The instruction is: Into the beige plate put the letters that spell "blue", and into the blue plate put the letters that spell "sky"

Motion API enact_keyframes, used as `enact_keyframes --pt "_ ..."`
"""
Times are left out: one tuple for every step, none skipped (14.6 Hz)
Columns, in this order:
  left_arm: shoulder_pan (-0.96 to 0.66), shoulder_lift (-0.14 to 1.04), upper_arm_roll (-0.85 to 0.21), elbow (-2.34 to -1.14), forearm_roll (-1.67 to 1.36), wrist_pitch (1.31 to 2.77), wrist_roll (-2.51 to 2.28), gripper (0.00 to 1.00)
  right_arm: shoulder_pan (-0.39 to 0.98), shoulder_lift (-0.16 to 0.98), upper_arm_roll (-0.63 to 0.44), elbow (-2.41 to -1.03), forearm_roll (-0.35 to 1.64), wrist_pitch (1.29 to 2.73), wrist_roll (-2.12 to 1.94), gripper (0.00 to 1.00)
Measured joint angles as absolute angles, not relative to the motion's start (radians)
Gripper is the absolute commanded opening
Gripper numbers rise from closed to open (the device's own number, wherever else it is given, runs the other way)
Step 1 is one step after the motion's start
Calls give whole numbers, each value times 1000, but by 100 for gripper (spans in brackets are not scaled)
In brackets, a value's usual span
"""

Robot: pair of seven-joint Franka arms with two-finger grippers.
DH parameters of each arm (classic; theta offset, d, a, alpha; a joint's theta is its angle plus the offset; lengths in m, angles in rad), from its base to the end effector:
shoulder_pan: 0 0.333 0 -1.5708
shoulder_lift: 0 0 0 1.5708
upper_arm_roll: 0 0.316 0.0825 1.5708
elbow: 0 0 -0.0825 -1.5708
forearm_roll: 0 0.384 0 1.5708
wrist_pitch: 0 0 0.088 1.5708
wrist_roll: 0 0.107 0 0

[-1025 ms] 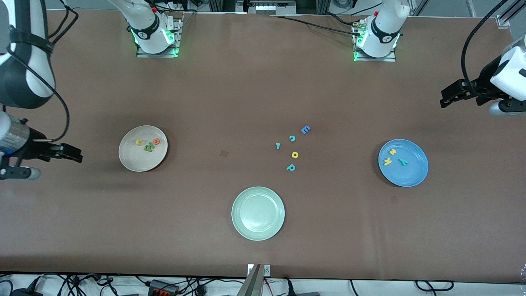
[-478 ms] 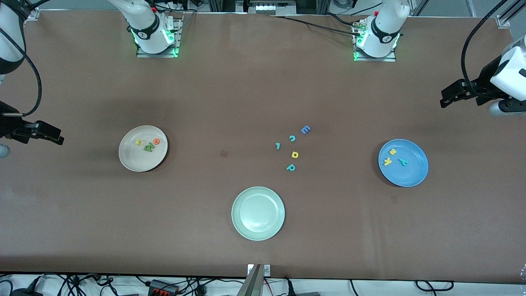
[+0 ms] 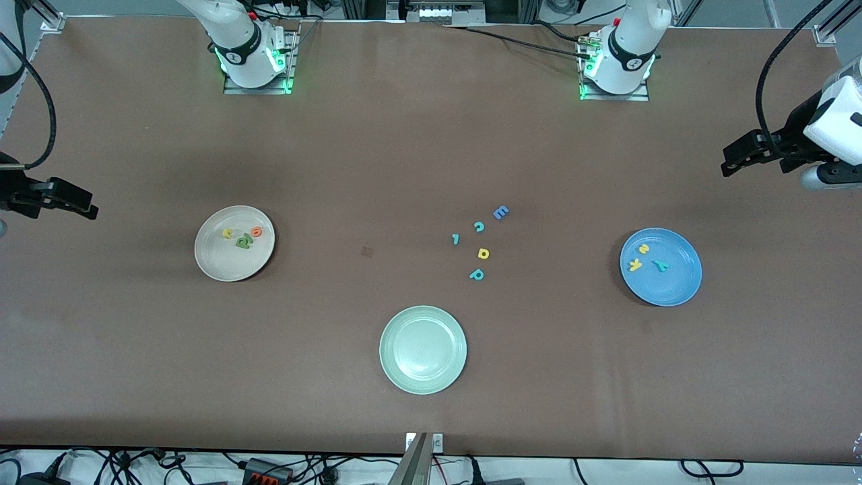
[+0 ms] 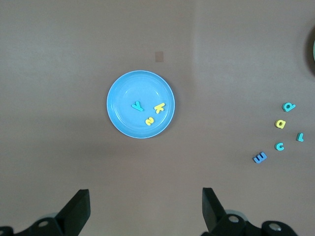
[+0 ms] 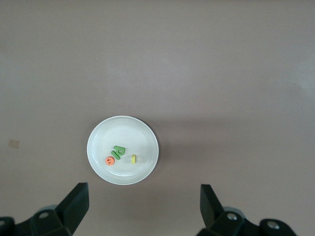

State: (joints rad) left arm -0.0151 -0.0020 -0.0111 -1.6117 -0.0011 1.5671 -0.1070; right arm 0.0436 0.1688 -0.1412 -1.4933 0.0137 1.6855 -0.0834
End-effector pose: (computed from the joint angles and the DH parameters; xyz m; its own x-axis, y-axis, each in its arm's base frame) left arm 0.5520 -0.0146 0.6060 0.9958 0.0807 -0.0425 0.0807 -0.9967 -0.0035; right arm 0.6123 -0.0517 0.5738 0.9996 -0.0132 0.0241 -0.0135 -0.9998 0.0120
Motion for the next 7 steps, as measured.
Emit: enact_keyframes --pt "-15 -2 -11 -1612 -1 1567 -107 100 44 158 -144 -1493 14 1685 -83 100" --pt "-15 -2 -11 -1612 -1 1567 -107 100 44 148 -144 -1491 14 1686 -83 100" --pt "-15 -2 -11 -1612 -1 1567 -107 100 43 137 -144 -1489 14 1686 -83 100" --pt "-15 -2 -11 -1612 -1 1567 -107 100 40 127 -144 -1488 14 1686 -83 100" --pt "-15 -2 -11 -1612 -1 1567 -107 100 31 118 -140 -1487 14 1686 -84 100" --pt "-15 -2 -11 -1612 -1 1567 -107 100 12 111 -125 -1487 14 1684 -84 100" --pt "-15 -2 -11 -1612 -1 1567 -107 100 -9 106 -107 -1487 14 1679 -84 100"
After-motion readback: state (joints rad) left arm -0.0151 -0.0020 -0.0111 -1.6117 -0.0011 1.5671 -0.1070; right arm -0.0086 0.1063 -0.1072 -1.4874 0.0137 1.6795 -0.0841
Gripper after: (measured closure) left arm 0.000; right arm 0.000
